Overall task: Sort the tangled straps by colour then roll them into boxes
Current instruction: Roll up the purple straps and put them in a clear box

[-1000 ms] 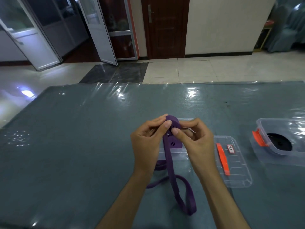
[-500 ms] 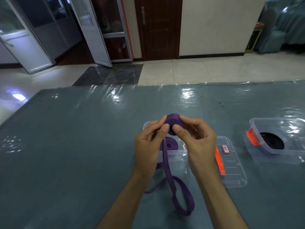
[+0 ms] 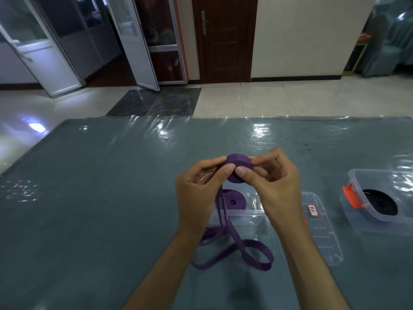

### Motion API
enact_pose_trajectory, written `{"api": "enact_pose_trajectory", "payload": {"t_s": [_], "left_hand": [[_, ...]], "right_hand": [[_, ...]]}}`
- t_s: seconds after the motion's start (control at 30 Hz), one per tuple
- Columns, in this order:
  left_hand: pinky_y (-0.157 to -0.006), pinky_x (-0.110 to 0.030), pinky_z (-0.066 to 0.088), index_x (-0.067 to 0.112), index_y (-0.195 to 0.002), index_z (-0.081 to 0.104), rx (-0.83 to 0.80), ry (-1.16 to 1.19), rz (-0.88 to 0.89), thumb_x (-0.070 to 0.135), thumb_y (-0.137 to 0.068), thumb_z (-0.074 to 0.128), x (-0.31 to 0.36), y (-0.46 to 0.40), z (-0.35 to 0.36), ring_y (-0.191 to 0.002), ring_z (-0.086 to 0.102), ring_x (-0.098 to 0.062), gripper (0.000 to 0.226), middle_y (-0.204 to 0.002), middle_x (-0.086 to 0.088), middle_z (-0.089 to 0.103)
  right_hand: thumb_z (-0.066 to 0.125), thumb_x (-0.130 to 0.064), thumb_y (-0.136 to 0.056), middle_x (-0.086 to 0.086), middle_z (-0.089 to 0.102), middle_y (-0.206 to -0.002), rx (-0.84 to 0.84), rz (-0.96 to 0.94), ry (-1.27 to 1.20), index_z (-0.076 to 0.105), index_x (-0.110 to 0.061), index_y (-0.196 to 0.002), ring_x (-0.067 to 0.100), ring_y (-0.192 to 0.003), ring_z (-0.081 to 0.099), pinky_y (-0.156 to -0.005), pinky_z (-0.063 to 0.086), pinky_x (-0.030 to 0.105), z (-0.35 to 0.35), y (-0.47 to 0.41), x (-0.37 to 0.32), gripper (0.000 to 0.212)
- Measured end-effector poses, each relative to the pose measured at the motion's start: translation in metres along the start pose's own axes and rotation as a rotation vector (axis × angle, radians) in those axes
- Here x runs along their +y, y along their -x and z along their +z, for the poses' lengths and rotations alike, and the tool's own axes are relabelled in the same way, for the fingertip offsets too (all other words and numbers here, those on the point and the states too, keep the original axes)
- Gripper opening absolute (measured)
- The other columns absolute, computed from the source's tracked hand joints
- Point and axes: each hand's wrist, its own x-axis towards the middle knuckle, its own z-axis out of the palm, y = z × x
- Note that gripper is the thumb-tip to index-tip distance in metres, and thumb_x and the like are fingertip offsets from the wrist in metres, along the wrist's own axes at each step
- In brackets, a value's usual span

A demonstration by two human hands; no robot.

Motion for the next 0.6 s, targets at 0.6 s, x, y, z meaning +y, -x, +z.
{"api": "enact_pose_trajectory", "payload": {"t_s": [0.6], "left_hand": [[-0.089,-0.024,0.058,0.010,-0.108,0.077,-0.148,0.078,0.056,0.005,-0.085,0.075,0.025,-0.026,-0.009,-0.100,0.076,-0.020,0.023,-0.105,-0.006,0.080]], "right_hand": [[0.083,-0.008,-0.076,0.007,0.078,-0.092,-0.069,-0.046,-0.045,0.057,0.001,-0.083,0.021,-0.091,0.077,-0.078,0.061,0.030,0.010,-0.012,-0.024,0.029]]}}
